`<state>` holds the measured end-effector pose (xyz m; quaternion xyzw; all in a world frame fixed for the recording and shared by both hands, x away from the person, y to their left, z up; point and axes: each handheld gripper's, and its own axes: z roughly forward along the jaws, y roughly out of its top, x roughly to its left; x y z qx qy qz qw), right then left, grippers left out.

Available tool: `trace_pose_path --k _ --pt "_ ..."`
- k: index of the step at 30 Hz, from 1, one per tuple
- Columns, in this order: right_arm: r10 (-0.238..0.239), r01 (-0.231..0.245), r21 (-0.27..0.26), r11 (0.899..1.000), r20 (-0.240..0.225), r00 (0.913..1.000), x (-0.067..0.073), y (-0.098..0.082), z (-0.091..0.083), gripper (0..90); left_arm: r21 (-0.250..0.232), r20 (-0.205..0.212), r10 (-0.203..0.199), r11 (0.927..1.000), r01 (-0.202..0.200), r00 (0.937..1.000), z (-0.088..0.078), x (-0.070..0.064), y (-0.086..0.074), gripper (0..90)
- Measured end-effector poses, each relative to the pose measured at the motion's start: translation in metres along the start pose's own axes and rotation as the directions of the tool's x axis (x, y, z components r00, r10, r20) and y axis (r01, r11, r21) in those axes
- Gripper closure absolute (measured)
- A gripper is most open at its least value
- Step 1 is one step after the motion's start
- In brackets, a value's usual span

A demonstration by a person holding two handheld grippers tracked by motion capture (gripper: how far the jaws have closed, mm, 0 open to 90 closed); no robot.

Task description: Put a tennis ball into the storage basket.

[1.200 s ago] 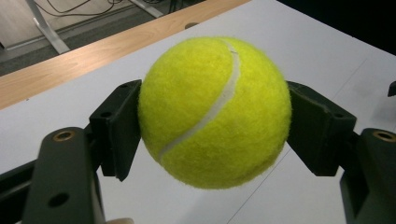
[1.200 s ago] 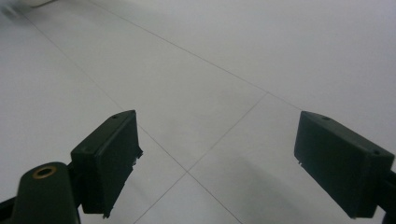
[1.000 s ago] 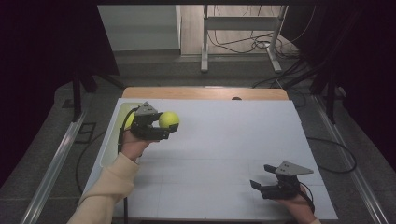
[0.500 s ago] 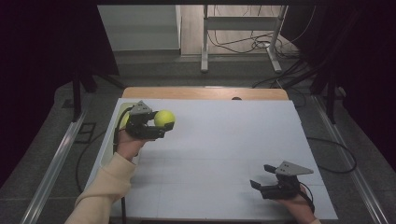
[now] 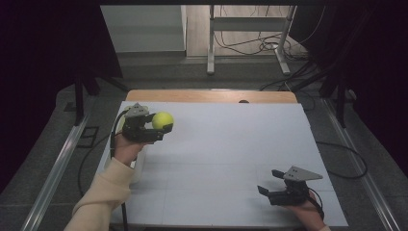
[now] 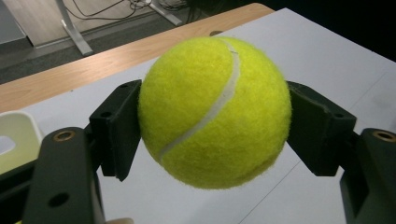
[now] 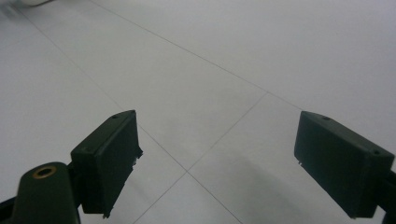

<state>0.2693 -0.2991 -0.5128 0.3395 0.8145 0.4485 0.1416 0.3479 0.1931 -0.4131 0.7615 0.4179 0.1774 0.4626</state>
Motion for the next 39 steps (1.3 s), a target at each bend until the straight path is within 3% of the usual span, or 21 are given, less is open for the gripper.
trace_pose_path --k 26,39 --pt "-0.006 0.006 0.011 1.0 0.004 1.0 0.0 0.001 0.0 14.4 -0.018 -0.059 -0.065 0.9978 0.064 0.9961 -0.025 0.024 -0.018 26.0" --pt "-0.006 0.006 0.012 1.0 0.004 1.0 0.0 0.001 0.0 14.5 -0.018 -0.076 -0.074 0.9972 0.073 0.9943 -0.032 0.029 -0.022 26.0"
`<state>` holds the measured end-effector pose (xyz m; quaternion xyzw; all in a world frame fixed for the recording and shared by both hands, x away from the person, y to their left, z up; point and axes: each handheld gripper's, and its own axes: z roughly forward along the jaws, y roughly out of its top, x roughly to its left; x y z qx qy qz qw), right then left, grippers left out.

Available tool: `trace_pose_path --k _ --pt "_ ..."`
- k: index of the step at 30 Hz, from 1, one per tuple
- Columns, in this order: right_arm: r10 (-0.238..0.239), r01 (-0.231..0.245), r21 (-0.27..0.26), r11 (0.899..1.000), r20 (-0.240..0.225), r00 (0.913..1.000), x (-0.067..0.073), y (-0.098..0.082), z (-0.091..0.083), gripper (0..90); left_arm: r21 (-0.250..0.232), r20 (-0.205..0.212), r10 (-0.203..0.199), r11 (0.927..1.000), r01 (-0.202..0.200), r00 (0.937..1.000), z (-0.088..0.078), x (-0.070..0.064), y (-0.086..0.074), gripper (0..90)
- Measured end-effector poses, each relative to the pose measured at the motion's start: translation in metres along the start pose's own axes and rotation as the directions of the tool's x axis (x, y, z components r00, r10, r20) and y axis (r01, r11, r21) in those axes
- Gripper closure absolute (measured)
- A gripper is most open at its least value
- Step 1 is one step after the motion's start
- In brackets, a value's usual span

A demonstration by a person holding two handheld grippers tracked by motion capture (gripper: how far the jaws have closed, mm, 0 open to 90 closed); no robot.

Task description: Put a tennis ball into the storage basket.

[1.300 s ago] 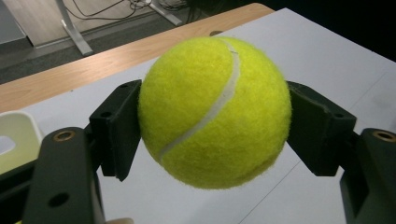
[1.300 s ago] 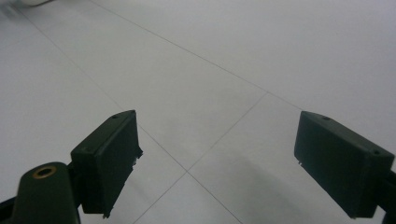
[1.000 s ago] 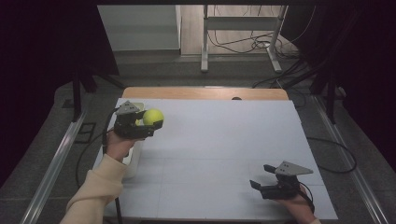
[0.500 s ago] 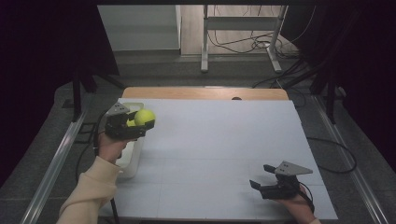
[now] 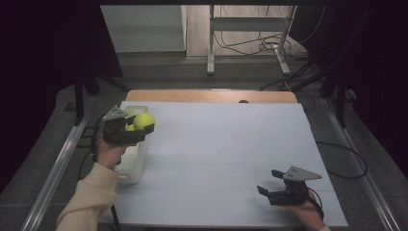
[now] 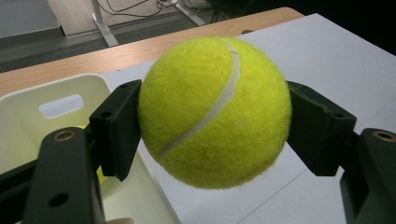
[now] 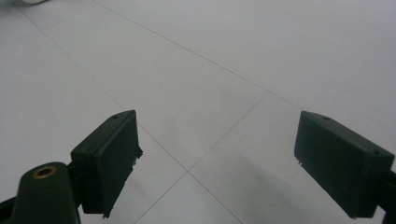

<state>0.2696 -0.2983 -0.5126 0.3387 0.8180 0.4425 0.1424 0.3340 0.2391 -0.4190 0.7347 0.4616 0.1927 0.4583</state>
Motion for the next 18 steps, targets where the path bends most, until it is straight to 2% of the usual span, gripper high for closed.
trace_pose_path --k 18 --pt "0.001 -0.001 -0.003 1.0 -0.003 1.0 0.0 0.0 0.001 14.5 -0.006 -0.034 -0.023 0.9997 0.023 0.9992 -0.013 0.012 -0.005 26.0"
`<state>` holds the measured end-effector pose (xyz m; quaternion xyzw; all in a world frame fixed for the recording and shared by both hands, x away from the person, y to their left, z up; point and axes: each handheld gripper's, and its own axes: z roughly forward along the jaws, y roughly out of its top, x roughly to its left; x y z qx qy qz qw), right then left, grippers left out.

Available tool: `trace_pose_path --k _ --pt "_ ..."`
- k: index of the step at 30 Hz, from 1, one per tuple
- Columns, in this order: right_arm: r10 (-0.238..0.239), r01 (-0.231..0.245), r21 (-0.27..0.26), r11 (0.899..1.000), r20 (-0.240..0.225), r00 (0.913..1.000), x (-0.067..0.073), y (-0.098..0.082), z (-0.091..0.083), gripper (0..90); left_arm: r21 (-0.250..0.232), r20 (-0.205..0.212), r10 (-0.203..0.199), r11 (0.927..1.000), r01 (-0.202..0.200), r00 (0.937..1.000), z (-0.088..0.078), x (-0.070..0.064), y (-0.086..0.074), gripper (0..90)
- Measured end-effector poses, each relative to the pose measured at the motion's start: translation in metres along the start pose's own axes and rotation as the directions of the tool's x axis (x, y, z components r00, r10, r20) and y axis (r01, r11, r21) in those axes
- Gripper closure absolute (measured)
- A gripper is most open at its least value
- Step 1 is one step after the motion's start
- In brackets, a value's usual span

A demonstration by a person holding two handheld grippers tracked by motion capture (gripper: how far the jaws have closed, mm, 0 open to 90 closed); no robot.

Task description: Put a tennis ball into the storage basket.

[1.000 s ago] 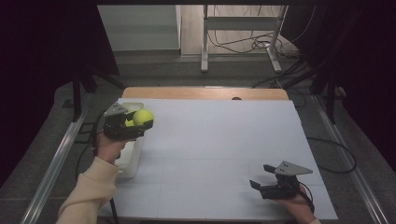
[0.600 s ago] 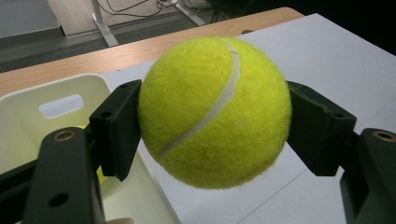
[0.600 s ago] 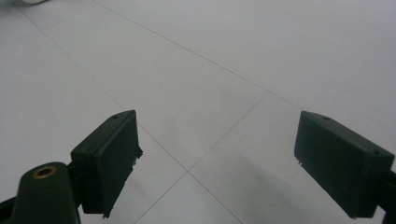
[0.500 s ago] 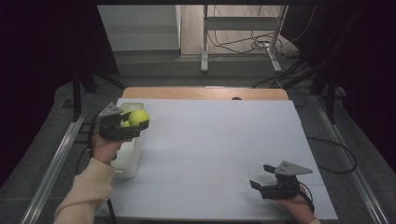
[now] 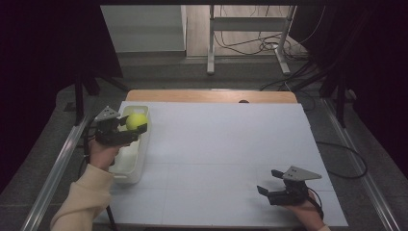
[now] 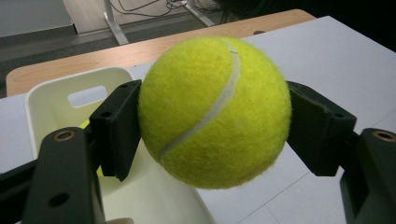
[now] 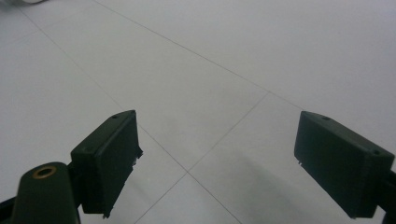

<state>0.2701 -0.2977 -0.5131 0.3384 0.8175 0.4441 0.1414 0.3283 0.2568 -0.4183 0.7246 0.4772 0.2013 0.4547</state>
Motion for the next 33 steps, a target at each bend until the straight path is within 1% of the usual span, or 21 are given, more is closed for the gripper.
trace_pose_path --k 8,12,16,27,30,31,33 --pt "0.0 0.0 0.0 1.0 0.0 1.0 0.0 0.0 0.0 14.5 0.0 -0.022 -0.014 0.9999 0.014 0.9997 -0.006 0.008 -0.003 26.0" --pt "-0.002 0.002 0.001 1.0 0.0 1.0 0.0 0.0 0.0 14.5 -0.006 -0.032 -0.032 0.9995 0.032 0.999 -0.01 0.014 -0.005 26.0" --pt "-0.001 0.001 -0.001 1.0 -0.003 1.0 0.0 0.0 0.001 14.5 0.0 -0.045 -0.042 0.9991 0.042 0.9981 -0.011 0.019 -0.008 26.1" --pt "-0.002 0.002 0.0 1.0 -0.003 1.0 0.0 0.0 0.001 14.5 0.038 -0.056 -0.043 0.9983 0.045 0.9975 0.0 0.023 -0.01 26.0" --pt "-0.004 0.004 -0.001 1.0 -0.003 1.0 0.0 0.0 0.001 14.5 0.058 -0.065 -0.043 0.9972 0.047 0.997 0.005 0.025 -0.011 26.0" --pt "-0.004 0.004 -0.001 1.0 -0.003 1.0 0.0 0.0 0.001 14.5 0.058 -0.065 -0.043 0.9972 0.047 0.997 0.005 0.025 -0.011 26.0" --pt "-0.003 0.003 -0.001 1.0 -0.004 1.0 0.0 0.0 0.001 14.5 0.074 -0.073 -0.049 0.9958 0.054 0.9961 0.008 0.028 -0.011 26.0"
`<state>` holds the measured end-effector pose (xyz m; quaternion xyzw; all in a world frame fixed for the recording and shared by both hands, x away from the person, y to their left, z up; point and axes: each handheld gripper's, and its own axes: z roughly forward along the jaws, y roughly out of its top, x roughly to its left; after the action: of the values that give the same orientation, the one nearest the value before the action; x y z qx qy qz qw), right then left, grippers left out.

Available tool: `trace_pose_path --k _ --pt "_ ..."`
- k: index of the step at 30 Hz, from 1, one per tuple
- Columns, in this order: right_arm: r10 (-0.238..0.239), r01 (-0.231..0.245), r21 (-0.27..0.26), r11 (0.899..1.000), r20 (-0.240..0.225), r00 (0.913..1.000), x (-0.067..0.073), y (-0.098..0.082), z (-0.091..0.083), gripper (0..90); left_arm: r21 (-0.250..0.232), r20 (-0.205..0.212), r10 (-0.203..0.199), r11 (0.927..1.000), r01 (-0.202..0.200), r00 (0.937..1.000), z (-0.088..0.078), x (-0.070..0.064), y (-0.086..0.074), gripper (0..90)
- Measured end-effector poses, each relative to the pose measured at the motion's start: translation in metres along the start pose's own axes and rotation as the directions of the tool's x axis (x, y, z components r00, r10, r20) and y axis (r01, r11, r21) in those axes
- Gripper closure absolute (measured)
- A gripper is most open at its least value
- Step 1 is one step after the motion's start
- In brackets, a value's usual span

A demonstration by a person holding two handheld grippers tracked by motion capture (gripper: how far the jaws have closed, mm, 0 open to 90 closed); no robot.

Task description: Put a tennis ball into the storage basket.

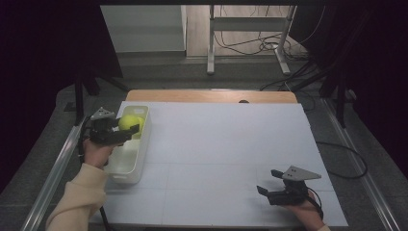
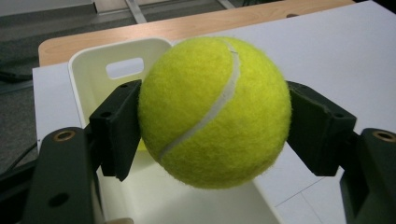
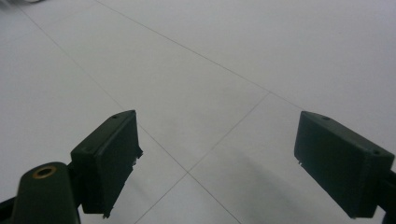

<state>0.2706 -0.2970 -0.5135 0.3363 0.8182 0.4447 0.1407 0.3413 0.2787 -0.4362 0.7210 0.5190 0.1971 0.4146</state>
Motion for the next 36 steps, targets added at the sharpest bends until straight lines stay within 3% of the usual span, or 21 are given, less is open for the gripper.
trace_pose_path --k 14,23,36 --pt "-0.001 0.001 0.005 1.0 0.003 1.0 0.0 0.0 0.0 14.5 0.107 -0.031 -0.013 0.9941 0.016 0.9994 0.015 0.008 -0.003 26.0" --pt "-0.001 0.001 0.006 1.0 0.003 1.0 0.0 0.0 0.0 14.5 0.165 -0.018 -0.004 0.9863 0.007 0.9998 0.021 0.008 -0.004 25.9" --pt "-0.001 0.001 0.006 1.0 0.003 1.0 0.0 0.0 0.0 14.4 0.175 -0.013 -0.01 0.9844 0.012 0.9999 0.021 0.008 -0.006 25.8"
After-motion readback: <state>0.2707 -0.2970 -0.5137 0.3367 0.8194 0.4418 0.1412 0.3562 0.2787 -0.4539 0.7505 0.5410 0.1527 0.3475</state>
